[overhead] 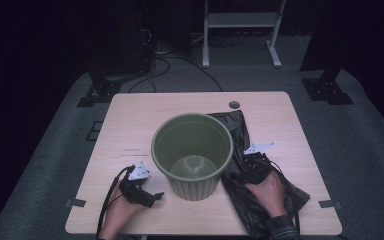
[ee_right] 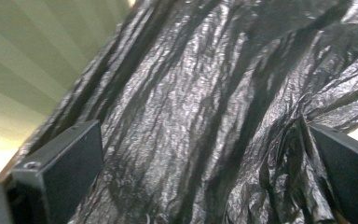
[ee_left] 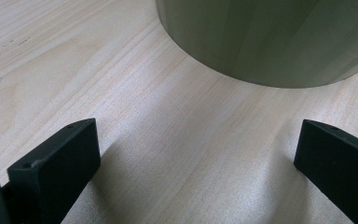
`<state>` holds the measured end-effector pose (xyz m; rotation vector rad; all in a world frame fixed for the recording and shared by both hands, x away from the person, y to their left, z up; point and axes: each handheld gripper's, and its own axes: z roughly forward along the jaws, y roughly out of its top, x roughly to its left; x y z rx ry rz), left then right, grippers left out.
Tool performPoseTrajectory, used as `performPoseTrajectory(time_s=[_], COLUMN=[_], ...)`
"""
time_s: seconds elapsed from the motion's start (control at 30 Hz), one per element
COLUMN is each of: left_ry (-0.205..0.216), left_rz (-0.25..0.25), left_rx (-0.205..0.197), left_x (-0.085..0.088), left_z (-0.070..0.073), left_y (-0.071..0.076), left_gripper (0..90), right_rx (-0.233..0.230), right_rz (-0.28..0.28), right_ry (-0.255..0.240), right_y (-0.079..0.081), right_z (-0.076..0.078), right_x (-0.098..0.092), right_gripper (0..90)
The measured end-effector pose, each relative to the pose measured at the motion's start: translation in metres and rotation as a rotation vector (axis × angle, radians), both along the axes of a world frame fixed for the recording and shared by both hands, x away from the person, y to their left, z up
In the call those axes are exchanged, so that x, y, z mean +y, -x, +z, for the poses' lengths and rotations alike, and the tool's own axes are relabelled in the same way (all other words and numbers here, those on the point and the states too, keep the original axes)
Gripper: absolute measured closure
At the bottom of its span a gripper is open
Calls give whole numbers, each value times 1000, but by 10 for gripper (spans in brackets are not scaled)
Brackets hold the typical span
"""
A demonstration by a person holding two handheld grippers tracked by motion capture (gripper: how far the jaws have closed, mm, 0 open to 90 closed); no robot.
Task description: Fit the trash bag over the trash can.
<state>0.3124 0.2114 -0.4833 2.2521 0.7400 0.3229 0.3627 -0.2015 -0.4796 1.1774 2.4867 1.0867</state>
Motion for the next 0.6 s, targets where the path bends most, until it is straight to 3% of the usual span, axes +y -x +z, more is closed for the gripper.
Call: performPoseTrajectory(time_s=[0.2,0.37,0.5,0.6], left_ry=[0,0,1,1], left_rz=[0,0,-1,-2], left_rx=[0,0,0,0], left_x=[0,0,0,0], left_z=[0,0,0,0], left_y=[0,0,0,0], left_gripper=[0,0,0,0], right_rx=[-19,-64,-74,-82], right_rz=[11,18,2,-2], right_ry=[29,104,105,99], right_y=[1,4,5,7], right_z=[-1,-3,-3,-1], right_x=[14,26,29,27], right_gripper=[0,0,2,146])
